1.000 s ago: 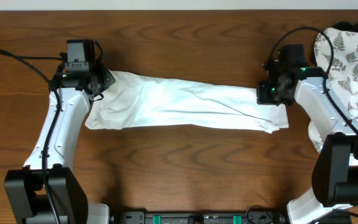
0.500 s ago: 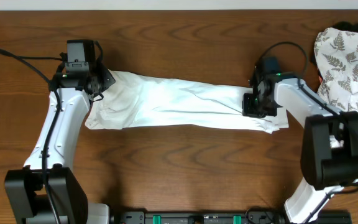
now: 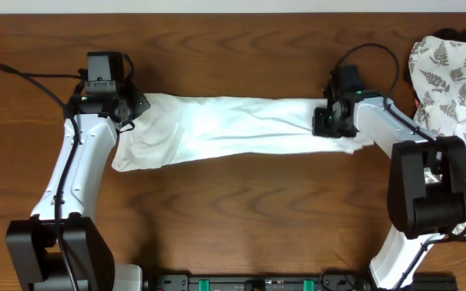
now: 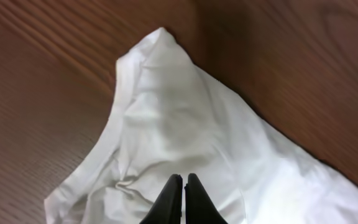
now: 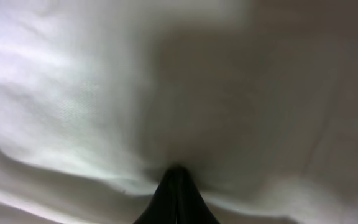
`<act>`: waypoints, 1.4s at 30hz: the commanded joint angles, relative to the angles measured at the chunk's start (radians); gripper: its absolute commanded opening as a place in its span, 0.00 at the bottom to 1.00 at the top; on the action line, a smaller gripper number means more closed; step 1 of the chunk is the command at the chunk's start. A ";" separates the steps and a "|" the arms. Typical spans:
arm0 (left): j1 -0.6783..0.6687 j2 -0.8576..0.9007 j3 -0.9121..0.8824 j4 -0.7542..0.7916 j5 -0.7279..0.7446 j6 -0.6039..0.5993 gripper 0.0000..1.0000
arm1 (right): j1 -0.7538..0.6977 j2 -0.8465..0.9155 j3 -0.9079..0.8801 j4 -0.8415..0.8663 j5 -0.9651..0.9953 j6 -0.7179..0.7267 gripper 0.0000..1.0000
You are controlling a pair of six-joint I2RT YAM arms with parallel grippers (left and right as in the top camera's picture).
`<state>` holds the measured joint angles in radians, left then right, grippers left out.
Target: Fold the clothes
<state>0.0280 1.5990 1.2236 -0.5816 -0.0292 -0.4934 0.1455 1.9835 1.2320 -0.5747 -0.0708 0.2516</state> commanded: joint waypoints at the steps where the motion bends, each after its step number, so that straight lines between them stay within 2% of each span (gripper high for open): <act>1: -0.002 0.010 0.005 -0.004 0.003 0.002 0.06 | -0.003 0.130 -0.056 0.040 0.094 -0.047 0.01; 10: -0.001 0.010 0.005 -0.003 0.003 0.026 0.06 | -0.004 0.108 -0.005 0.020 0.089 -0.051 0.02; 11: -0.001 0.010 0.005 -0.003 0.003 0.026 0.06 | -0.004 0.102 0.012 0.009 0.086 -0.051 0.05; 13: -0.001 0.011 0.005 -0.003 0.003 0.026 0.06 | -0.004 0.089 0.052 -0.018 0.069 -0.051 0.16; 16: -0.002 0.013 0.005 -0.006 0.003 0.025 0.07 | -0.004 0.079 0.116 -0.066 0.048 -0.051 0.22; 18: -0.002 0.016 0.003 -0.010 0.003 0.025 0.16 | -0.004 0.079 0.160 -0.102 0.048 -0.052 0.24; 22: -0.002 0.029 0.000 -0.012 0.003 0.025 0.17 | -0.021 0.079 0.228 -0.183 0.063 -0.063 0.30; 23: -0.002 0.031 -0.003 -0.012 0.003 0.025 0.22 | -0.032 0.079 0.240 -0.203 0.063 -0.063 0.30; 30: -0.002 0.052 -0.018 -0.009 0.003 0.025 0.34 | -0.118 0.077 0.306 -0.306 0.043 -0.142 0.33; 31: -0.002 0.055 -0.018 -0.006 0.003 0.025 0.37 | -0.131 0.077 0.314 -0.314 0.031 -0.151 0.34; 35: -0.002 0.068 -0.018 0.000 0.003 0.025 0.46 | -0.178 0.077 0.326 -0.327 0.022 -0.182 0.56; 42: -0.002 0.090 -0.022 -0.007 0.004 0.005 0.49 | -0.239 0.078 0.324 -0.323 0.022 -0.184 0.61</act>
<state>0.0280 1.6737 1.2175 -0.5846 -0.0280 -0.4740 -0.0761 2.0563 1.5406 -0.8974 -0.0383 0.0906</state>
